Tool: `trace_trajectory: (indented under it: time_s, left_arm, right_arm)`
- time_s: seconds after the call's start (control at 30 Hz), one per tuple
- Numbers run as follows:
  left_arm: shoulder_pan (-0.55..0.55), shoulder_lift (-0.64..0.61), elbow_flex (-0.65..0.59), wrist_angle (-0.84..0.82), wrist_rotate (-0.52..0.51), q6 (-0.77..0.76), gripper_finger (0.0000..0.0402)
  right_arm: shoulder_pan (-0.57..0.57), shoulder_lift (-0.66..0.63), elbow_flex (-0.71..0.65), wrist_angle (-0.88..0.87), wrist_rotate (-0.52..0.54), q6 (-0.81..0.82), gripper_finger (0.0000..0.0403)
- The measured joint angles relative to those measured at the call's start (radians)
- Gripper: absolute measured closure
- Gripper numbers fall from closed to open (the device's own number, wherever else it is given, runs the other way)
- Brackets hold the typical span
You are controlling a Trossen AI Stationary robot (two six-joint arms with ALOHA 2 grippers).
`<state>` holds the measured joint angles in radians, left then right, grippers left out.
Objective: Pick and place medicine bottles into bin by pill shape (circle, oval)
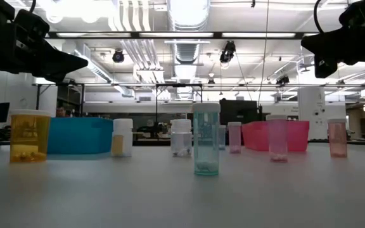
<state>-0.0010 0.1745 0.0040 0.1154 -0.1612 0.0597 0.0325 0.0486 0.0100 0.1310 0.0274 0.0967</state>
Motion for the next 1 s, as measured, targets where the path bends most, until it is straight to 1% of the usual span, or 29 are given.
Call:
trace_trajectory:
  time_s: [0.2, 0.23, 0.33, 0.4, 0.53, 0.63, 0.7, 0.77, 0.83, 0.93, 1.0]
  left_arm:
    - [0.0, 0.0, 0.0, 0.022, 0.0, -0.013, 0.0402]
    - [0.0, 0.0, 0.0, 0.04, 0.005, -0.062, 0.0402]
    - [0.0, 0.0, 0.0, 0.082, 0.014, -0.289, 0.0402]
    - [0.0, 0.0, 0.0, 0.121, 0.014, -0.335, 0.0402]
    - [0.0, 0.002, 0.0, 0.215, 0.019, -0.341, 0.0402]
    - [-0.001, 0.003, 0.0, 0.322, 0.033, -0.341, 0.0402]
    - [-0.001, 0.008, 0.0, 0.398, 0.033, -0.335, 0.0402]
    - [-0.001, 0.009, 0.0, 0.487, 0.033, -0.319, 0.0402]
    - [-0.001, 0.009, 0.0, 0.574, 0.033, -0.312, 0.0402]
    - [-0.001, 0.01, 0.0, 0.684, 0.034, -0.312, 0.0402]
    - [-0.001, 0.01, 0.003, 0.729, 0.033, -0.311, 0.0402]
  right_arm:
    - [0.0, 0.0, 0.0, 0.0, 0.0, 0.0, 0.0385]
    - [0.0, 0.0, 0.0, 0.0, 0.0, 0.0, 0.0385]
    - [0.0, 0.0, 0.0, 0.001, 0.0, 0.0, 0.0385]
    - [0.0, 0.0, 0.0, 0.005, 0.0, 0.0, 0.0385]
    - [0.0, 0.0, 0.0, 0.016, 0.0, 0.031, 0.0385]
    - [0.0, 0.0, 0.0, 0.021, 0.001, 0.149, 0.0385]
    - [0.0, 0.0, 0.0, 0.033, 0.001, 0.177, 0.0385]
    - [0.0, 0.0, 0.0, 0.038, 0.001, 0.176, 0.0385]
    - [0.0, 0.0, 0.0, 0.037, 0.001, 0.141, 0.0385]
    - [0.0, 0.0, 0.0, 0.037, 0.001, 0.105, 0.0385]
    - [0.0, 0.0, 0.0, 0.038, 0.001, 0.106, 0.0385]
